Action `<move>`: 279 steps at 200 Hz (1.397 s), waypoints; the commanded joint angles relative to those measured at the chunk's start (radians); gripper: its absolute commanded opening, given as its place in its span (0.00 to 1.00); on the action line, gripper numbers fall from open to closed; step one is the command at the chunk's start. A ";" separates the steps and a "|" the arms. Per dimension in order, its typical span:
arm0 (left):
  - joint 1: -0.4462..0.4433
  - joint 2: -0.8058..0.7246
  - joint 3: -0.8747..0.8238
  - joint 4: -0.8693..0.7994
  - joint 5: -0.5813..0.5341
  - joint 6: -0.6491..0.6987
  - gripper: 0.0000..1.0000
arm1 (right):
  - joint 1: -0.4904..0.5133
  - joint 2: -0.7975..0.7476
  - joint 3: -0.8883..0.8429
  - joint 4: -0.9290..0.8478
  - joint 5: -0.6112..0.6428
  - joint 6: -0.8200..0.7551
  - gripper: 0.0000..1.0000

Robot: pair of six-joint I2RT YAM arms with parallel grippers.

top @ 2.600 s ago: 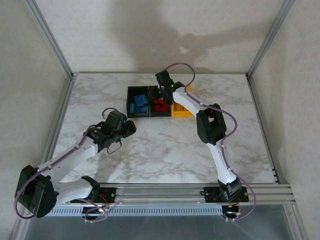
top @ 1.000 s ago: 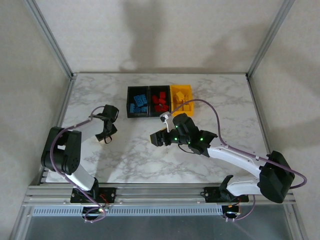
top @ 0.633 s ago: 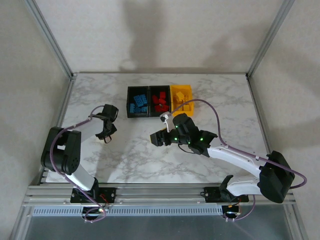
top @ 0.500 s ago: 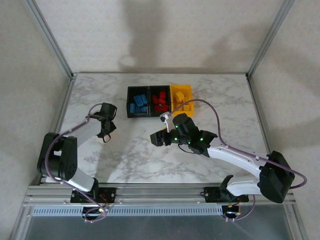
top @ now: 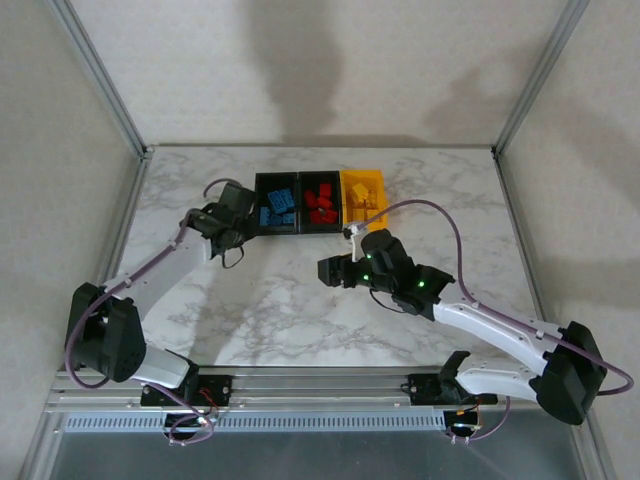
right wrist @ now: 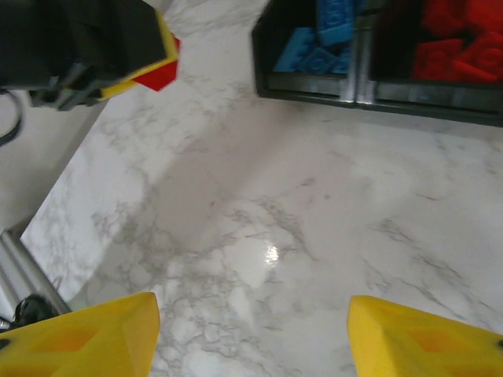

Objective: Sort the legos into containers by color
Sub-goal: Place the lego in the container.

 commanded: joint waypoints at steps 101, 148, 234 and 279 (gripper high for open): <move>-0.201 0.477 0.531 -0.074 -0.009 -0.019 0.33 | -0.086 -0.192 -0.055 -0.220 0.183 0.150 0.65; -0.200 0.683 0.772 -0.138 -0.024 0.006 0.33 | -0.091 -0.215 -0.061 -0.237 0.191 0.153 0.64; -0.183 0.923 1.107 -0.270 -0.044 0.033 0.60 | -0.103 -0.215 -0.067 -0.243 0.195 0.151 0.65; -0.194 0.721 0.941 -0.207 -0.090 0.063 0.83 | -0.152 -0.174 -0.031 -0.242 0.267 0.116 0.79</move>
